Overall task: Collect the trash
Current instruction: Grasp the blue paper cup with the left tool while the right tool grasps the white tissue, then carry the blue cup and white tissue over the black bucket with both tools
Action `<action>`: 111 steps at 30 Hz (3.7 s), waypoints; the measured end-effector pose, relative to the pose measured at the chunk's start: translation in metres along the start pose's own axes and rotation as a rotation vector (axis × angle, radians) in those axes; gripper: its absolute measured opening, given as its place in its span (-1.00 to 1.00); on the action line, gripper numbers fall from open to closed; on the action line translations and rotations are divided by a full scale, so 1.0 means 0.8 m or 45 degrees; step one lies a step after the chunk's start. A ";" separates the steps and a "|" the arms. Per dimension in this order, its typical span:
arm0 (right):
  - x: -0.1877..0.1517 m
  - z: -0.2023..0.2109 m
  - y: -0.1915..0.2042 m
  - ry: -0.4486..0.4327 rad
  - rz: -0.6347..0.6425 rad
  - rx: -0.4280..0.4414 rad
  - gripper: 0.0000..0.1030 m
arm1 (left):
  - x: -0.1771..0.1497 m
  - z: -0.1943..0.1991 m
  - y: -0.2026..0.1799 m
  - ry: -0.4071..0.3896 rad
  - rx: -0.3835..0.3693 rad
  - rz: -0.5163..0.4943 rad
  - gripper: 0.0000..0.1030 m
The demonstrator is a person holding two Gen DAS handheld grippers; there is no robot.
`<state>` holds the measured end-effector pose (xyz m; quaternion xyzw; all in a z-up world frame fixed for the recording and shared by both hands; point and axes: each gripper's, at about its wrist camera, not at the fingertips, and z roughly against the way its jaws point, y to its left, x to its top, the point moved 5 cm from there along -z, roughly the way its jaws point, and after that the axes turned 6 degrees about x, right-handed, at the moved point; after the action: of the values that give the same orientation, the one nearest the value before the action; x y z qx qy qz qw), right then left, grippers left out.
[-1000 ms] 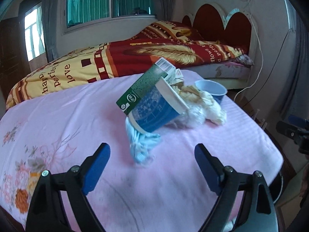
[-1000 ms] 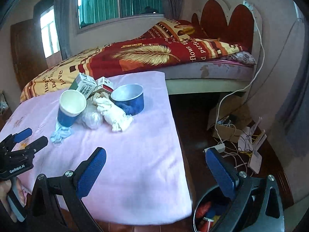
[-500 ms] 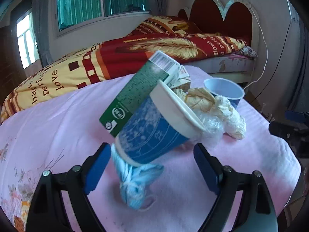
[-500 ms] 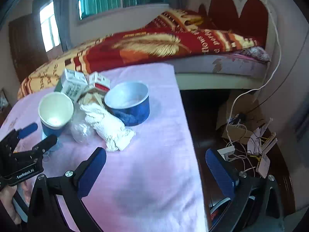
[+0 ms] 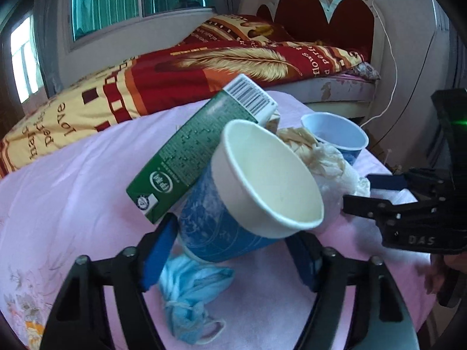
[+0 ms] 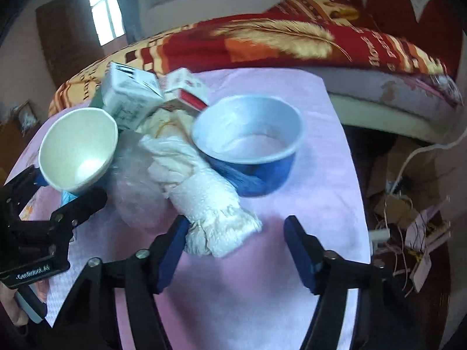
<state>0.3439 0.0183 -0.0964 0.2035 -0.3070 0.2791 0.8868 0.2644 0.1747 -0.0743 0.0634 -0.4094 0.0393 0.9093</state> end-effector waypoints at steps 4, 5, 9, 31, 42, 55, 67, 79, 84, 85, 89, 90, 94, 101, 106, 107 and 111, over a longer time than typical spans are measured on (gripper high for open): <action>-0.001 0.009 0.012 -0.032 0.034 0.022 -0.36 | 0.000 0.010 0.007 -0.030 -0.069 0.070 0.22; -0.002 0.012 0.015 -0.043 0.036 0.023 -0.38 | -0.001 0.016 0.009 -0.043 -0.092 0.087 0.21; -0.009 0.029 0.023 -0.085 0.057 0.022 -0.41 | -0.009 0.028 0.017 -0.056 -0.101 0.119 0.16; -0.033 0.066 0.044 -0.125 0.071 0.013 -0.43 | -0.026 0.054 0.020 -0.059 -0.180 0.144 0.08; -0.022 0.033 0.012 -0.053 -0.054 0.043 -0.41 | -0.010 -0.007 -0.002 0.082 -0.206 0.113 0.15; -0.055 0.137 0.026 -0.193 0.000 -0.042 -0.48 | -0.032 0.082 0.004 -0.081 -0.164 0.148 0.12; -0.123 0.223 0.006 -0.232 -0.083 -0.112 -0.48 | -0.058 0.137 -0.056 -0.114 -0.246 0.091 0.12; -0.181 0.290 -0.044 -0.284 -0.201 -0.204 -0.48 | -0.065 0.161 -0.148 -0.120 -0.359 -0.034 0.12; -0.211 0.315 -0.077 -0.290 -0.272 -0.254 -0.48 | -0.069 0.169 -0.191 -0.119 -0.418 -0.092 0.12; -0.217 0.322 -0.083 -0.294 -0.285 -0.266 -0.48 | -0.070 0.170 -0.198 -0.118 -0.426 -0.099 0.12; -0.236 0.342 -0.100 -0.306 -0.317 -0.302 -0.48 | -0.074 0.175 -0.229 -0.108 -0.468 -0.140 0.12; -0.241 0.346 -0.104 -0.307 -0.327 -0.310 -0.48 | -0.075 0.176 -0.238 -0.105 -0.483 -0.154 0.12; -0.260 0.359 -0.124 -0.308 -0.370 -0.334 -0.48 | -0.078 0.179 -0.270 -0.096 -0.521 -0.194 0.12; -0.306 0.376 -0.159 -0.281 -0.449 -0.382 -0.48 | -0.094 0.184 -0.324 -0.064 -0.599 -0.278 0.12; -0.332 0.385 -0.179 -0.272 -0.493 -0.407 -0.48 | -0.104 0.181 -0.354 -0.035 -0.637 -0.321 0.12; -0.337 0.387 -0.183 -0.270 -0.503 -0.412 -0.48 | -0.107 0.179 -0.359 -0.027 -0.643 -0.329 0.12; -0.353 0.388 -0.195 -0.264 -0.530 -0.422 -0.48 | -0.118 0.171 -0.379 0.007 -0.657 -0.358 0.12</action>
<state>0.1218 -0.3703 -0.0857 0.1419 -0.3889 0.0146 0.9102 0.1382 -0.1473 -0.0807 -0.1141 -0.3907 -0.1924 0.8929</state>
